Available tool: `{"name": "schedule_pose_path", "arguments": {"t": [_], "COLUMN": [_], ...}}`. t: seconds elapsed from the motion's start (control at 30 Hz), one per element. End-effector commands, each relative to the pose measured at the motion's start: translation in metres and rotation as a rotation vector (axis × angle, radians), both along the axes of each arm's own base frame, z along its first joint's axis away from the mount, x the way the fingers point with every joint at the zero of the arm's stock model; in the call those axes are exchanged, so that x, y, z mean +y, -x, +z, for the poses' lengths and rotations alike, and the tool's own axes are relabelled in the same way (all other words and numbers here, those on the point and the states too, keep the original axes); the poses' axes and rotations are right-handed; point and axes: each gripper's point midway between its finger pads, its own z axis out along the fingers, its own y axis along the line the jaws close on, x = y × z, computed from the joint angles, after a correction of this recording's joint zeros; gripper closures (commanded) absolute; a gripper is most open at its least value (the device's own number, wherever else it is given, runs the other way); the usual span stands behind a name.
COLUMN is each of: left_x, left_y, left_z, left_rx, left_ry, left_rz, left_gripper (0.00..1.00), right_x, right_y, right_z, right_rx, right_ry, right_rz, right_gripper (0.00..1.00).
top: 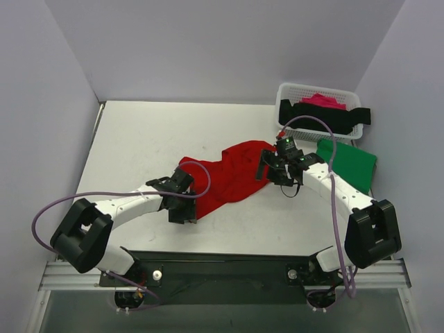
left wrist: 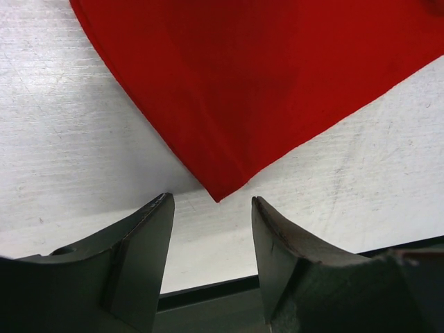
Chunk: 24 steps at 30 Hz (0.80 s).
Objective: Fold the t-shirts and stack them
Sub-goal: Flatten out the tshirt
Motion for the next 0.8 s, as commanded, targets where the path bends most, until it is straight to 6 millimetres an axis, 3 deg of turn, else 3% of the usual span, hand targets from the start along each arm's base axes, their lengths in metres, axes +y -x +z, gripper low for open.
{"name": "schedule_pose_path", "arguments": {"t": [0.0, 0.23, 0.33, 0.37, 0.4, 0.57, 0.77], "left_x": [-0.010, -0.014, -0.016, -0.014, -0.013, 0.001, 0.019], "left_y": [-0.007, -0.013, -0.016, -0.018, -0.020, -0.040, -0.049], "left_z": [-0.001, -0.006, -0.007, -0.007, -0.003, 0.022, 0.038], "left_rx": [-0.015, -0.014, -0.015, -0.018, -0.021, -0.120, -0.150], "left_ry": [0.024, 0.020, 0.015, 0.004, -0.009, -0.063, -0.067], "left_rz": [-0.015, -0.023, -0.028, -0.023, -0.022, 0.026, 0.073], "left_gripper": [0.41, 0.64, 0.86, 0.97, 1.00, 1.00, 1.00], "right_x": [-0.001, -0.003, -0.002, -0.001, 0.001, 0.008, 0.029], "right_y": [0.006, 0.006, 0.002, 0.000, -0.004, -0.021, -0.056], "right_z": [0.005, 0.003, 0.003, 0.004, 0.005, 0.007, 0.017], "right_rx": [-0.001, 0.004, 0.003, 0.001, -0.002, -0.010, -0.038], "right_ry": [-0.011, -0.002, -0.001, -0.003, -0.002, 0.008, -0.009], "right_rz": [-0.004, 0.003, 0.008, 0.015, 0.026, 0.056, 0.123], "right_gripper": [0.23, 0.23, 0.23, 0.23, 0.23, 0.23, 0.27]}}
